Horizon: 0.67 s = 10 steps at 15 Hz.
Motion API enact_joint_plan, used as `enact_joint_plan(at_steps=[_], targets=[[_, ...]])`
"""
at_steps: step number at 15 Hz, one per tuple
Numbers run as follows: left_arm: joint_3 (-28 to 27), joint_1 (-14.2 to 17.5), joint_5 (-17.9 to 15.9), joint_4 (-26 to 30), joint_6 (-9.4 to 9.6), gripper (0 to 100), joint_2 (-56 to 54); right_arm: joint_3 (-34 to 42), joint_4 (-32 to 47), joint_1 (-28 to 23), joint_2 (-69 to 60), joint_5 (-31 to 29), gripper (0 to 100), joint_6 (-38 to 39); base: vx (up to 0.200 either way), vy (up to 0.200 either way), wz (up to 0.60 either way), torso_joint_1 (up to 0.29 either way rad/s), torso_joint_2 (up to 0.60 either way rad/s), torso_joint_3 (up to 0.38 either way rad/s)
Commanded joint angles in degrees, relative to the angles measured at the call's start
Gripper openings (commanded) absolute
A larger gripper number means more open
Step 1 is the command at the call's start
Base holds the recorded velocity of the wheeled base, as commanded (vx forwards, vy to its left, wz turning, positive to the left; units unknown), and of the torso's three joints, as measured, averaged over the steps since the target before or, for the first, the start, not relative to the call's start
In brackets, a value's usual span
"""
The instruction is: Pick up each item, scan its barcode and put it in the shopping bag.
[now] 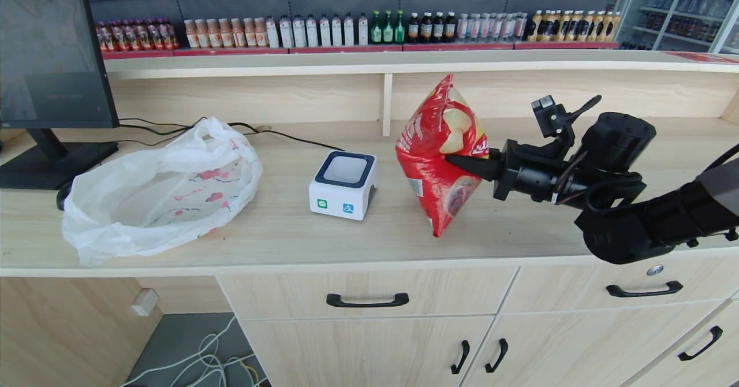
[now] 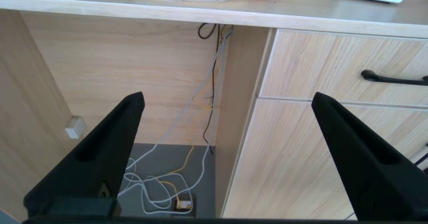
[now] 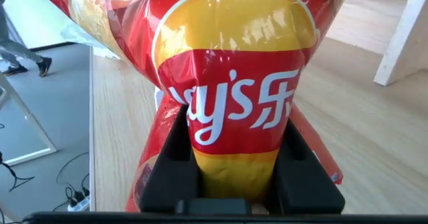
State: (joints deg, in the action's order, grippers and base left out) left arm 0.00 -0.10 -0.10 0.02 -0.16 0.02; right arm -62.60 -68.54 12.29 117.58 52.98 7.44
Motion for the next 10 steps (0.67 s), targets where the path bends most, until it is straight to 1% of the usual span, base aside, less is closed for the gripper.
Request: enact_joint_plan(at_steps=[1, 4, 5, 6, 7, 10], targets=[[0.0, 0.0, 0.0, 0.0, -0.02, 100, 0.0, 0.0, -0.1, -0.2, -2.3, -0.2, 0, 0.0, 0.0, 0.0, 0.0, 0.0, 0.0, 0.0], [0.0, 0.0, 0.0, 0.0, -0.02, 100, 0.0, 1.6, -0.1, -0.7, -4.6, -2.6, 0, 0.1, 0.0, 0.0, 0.0, 0.0, 0.0, 0.0], [0.0, 0.0, 0.0, 0.0, -0.02, 100, 0.0, 3.6, 0.0, -0.6, -6.2, -5.3, 0, 0.6, 0.0, 0.0, 0.0, 0.0, 0.0, 0.0], [0.0, 0.0, 0.0, 0.0, -0.02, 100, 0.0, 5.6, 0.2, 0.5, -7.8, -12.8, 0, 0.9, 0.0, 0.0, 0.0, 0.0, 0.0, 0.0], [0.0, 0.0, 0.0, 0.0, -0.02, 100, 0.0, 5.9, 0.2, 1.8, -8.0, -18.6, 0, 1.1, 0.0, 0.0, 0.0, 0.0, 0.0, 0.0], [0.0, 0.0, 0.0, 0.0, -0.02, 100, 0.0, 6.9, 0.0, 5.5, -9.9, -31.3, 0, 3.7, 0.0, 0.0, 0.0, 0.0, 0.0, 0.0]])
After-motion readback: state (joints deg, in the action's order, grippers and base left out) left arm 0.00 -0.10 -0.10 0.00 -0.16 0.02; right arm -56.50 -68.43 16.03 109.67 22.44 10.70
